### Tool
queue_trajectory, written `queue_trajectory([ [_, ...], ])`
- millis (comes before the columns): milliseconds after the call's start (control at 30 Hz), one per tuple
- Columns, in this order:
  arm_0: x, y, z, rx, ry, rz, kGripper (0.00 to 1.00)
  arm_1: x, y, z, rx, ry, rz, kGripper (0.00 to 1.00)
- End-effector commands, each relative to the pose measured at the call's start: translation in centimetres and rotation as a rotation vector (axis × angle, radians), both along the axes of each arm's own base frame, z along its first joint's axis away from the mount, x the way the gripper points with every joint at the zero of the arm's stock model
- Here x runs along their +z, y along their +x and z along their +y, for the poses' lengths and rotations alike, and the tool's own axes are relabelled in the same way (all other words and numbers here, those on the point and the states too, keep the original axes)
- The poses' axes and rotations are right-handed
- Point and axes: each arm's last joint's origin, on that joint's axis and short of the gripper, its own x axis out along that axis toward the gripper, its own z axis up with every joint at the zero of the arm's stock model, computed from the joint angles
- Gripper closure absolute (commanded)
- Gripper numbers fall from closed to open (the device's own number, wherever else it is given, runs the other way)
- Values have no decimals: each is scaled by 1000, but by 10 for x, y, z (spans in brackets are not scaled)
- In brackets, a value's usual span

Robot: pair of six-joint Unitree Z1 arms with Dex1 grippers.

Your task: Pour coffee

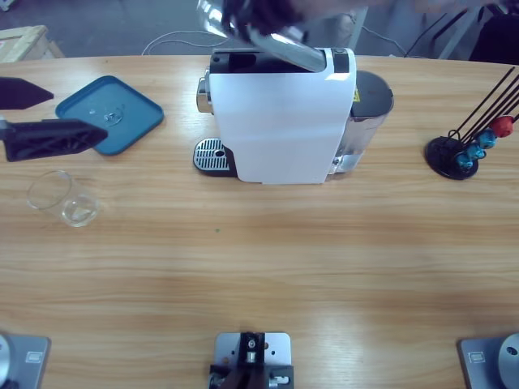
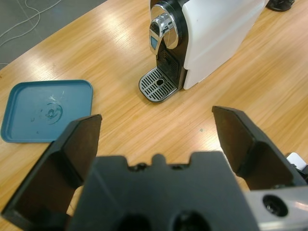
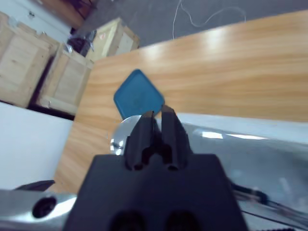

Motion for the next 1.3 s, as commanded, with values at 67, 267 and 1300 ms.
queue_trajectory([
  [67, -11, -4, 3, -5, 9, 26, 4, -137, -14, 26, 92, -353, 305, 1000],
  [267, -11, -3, 1, -5, 11, 27, 4, -163, -18, 21, 71, -447, 428, 1000],
  [1300, -86, -29, 48, 807, 90, 391, 3, 81, -201, -199, 174, -491, -127, 0],
])
